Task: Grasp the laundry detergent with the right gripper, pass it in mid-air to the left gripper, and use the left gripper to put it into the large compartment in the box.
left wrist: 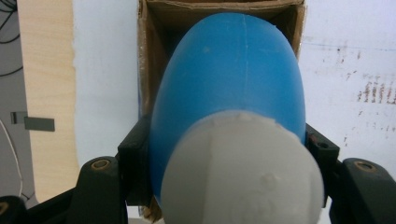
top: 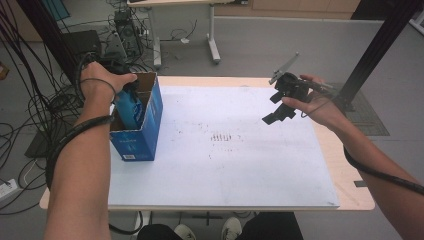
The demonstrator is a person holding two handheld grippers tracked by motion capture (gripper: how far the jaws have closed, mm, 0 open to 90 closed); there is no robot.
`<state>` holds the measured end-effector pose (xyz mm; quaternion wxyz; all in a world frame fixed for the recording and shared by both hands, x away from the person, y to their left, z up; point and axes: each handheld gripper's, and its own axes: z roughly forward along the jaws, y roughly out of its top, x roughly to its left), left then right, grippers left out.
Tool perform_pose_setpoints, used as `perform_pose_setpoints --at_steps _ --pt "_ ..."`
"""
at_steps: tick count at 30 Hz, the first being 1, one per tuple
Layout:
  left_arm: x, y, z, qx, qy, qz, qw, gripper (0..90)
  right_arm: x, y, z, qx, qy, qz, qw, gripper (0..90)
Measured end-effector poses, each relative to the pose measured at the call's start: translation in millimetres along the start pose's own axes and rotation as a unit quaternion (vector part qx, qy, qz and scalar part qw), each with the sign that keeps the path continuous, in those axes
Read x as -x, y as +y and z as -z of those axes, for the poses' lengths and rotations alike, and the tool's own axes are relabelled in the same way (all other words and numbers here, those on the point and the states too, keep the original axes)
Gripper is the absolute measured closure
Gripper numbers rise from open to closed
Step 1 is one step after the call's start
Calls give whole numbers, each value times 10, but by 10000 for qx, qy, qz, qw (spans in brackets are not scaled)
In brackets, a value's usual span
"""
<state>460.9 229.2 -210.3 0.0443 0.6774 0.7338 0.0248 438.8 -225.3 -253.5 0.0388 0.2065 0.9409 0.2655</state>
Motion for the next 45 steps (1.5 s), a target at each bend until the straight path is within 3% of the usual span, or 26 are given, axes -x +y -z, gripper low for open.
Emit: perform_pose_setpoints --at_steps 19,45 --pt "62 -33 -404 -77 148 -149 9998 371 4 -49 -56 -21 28 -38 10000 59" --pt "25 -64 -579 -37 208 -237 9995 371 15 -83 -99 16 52 -74 10000 58"
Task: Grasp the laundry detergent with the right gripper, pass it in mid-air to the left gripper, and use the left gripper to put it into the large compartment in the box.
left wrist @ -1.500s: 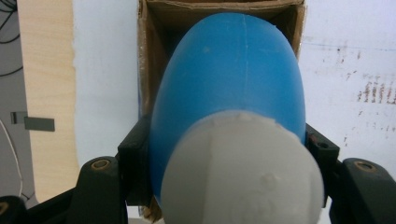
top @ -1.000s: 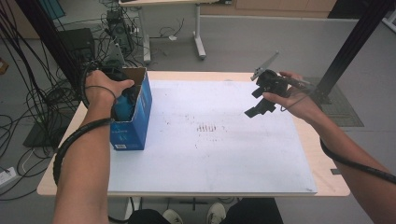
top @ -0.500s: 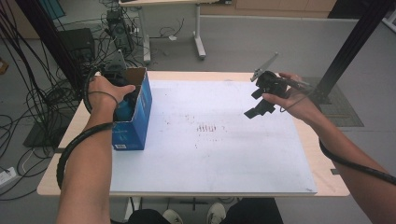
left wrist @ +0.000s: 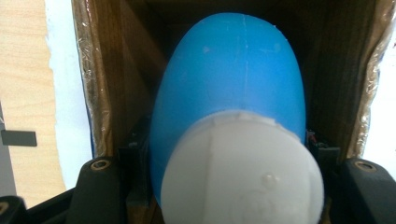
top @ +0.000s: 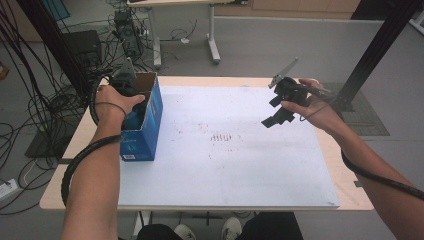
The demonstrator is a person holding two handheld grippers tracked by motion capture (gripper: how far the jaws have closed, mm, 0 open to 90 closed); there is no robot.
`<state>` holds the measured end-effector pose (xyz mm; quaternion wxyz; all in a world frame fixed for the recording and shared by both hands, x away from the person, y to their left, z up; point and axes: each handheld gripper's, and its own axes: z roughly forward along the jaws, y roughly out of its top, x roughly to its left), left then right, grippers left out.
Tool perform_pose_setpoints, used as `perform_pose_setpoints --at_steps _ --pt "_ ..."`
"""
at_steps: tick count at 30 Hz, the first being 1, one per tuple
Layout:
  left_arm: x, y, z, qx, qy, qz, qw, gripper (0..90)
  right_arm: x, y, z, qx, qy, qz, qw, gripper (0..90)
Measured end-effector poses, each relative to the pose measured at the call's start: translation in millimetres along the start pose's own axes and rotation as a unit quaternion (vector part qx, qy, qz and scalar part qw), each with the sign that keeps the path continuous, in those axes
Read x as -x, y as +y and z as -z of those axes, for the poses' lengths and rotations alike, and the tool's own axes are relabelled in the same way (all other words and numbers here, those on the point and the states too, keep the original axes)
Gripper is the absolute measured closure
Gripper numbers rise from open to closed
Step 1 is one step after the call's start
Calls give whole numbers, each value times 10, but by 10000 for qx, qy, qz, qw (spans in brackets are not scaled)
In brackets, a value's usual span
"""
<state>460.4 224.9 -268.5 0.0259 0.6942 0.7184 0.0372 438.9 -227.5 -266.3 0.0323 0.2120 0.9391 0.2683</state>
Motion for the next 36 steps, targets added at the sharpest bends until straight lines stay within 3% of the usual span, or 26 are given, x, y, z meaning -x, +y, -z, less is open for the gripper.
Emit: perform_pose_setpoints --at_steps 36 --pt "5 -34 -31 9 -1 -10 10000 368 -11 23 6 -19 7 12 10000 58"
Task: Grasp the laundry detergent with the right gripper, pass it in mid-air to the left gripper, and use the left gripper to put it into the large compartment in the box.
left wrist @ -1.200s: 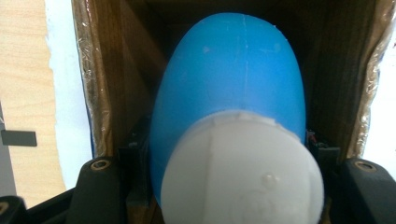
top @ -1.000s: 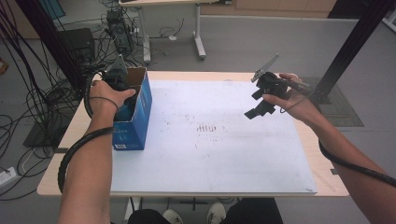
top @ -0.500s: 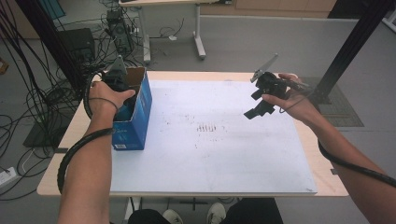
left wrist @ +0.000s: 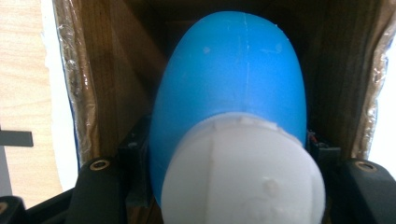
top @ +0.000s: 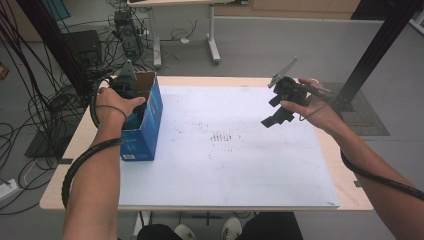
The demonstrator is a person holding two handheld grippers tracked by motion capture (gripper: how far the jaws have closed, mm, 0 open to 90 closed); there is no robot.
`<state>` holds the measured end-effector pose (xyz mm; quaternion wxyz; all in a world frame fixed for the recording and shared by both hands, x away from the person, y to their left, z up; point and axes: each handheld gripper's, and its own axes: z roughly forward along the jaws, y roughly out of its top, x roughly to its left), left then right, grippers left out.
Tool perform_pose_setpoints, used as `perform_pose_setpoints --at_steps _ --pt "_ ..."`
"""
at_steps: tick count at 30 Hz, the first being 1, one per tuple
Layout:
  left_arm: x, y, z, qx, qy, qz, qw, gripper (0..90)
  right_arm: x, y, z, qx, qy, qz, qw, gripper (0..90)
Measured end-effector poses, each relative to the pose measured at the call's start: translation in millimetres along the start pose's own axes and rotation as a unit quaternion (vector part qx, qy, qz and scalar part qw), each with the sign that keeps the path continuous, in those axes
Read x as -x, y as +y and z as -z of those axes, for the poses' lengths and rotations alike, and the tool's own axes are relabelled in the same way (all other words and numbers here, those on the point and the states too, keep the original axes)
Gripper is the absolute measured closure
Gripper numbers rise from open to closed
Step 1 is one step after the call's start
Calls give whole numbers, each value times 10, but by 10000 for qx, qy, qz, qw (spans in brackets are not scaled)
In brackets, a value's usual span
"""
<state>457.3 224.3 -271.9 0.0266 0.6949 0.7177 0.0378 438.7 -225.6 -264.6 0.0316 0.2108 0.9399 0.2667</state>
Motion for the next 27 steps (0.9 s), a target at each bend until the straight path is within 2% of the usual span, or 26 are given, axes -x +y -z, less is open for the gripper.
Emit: perform_pose_setpoints --at_steps 27 --pt "-11 -1 -5 12 -14 32 10000 365 6 -1 7 19 16 -5 10000 58"
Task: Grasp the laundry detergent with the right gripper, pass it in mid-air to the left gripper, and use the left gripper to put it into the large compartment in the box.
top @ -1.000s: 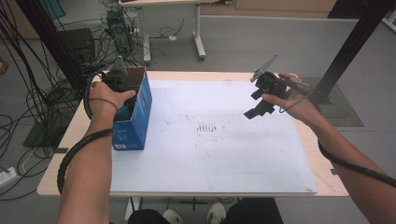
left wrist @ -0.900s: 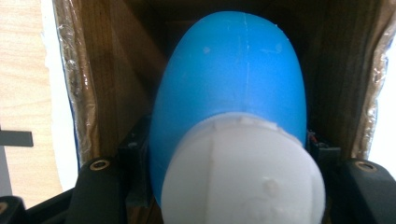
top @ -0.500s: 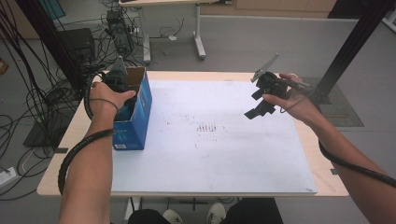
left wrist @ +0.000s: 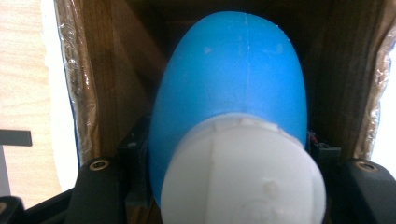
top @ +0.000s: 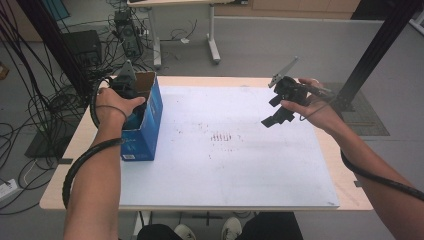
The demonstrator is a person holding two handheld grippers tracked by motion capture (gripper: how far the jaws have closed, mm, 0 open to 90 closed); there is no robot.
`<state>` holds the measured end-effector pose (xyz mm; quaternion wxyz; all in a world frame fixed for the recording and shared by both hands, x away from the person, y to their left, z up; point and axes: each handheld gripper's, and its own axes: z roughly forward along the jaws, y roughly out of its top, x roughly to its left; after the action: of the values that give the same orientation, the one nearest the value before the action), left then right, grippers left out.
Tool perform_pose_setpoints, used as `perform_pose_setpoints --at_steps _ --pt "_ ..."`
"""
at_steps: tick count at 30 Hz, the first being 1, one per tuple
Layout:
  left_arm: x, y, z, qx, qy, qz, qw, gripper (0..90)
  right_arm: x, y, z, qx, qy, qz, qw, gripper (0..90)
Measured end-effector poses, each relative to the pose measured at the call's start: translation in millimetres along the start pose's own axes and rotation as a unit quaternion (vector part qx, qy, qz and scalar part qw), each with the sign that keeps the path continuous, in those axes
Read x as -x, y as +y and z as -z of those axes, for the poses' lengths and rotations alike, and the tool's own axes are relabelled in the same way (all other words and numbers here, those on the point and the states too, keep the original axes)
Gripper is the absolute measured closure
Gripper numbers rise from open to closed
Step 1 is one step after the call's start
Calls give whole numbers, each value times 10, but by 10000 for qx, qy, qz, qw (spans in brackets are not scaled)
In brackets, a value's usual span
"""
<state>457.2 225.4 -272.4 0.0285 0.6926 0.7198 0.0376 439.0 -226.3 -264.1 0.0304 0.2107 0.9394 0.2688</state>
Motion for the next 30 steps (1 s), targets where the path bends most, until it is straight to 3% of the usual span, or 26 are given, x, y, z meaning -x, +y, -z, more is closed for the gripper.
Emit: perform_pose_setpoints --at_steps 30 --pt "8 3 -2 -10 -1 15 10000 363 15 -26 19 4 -11 -16 10000 58"
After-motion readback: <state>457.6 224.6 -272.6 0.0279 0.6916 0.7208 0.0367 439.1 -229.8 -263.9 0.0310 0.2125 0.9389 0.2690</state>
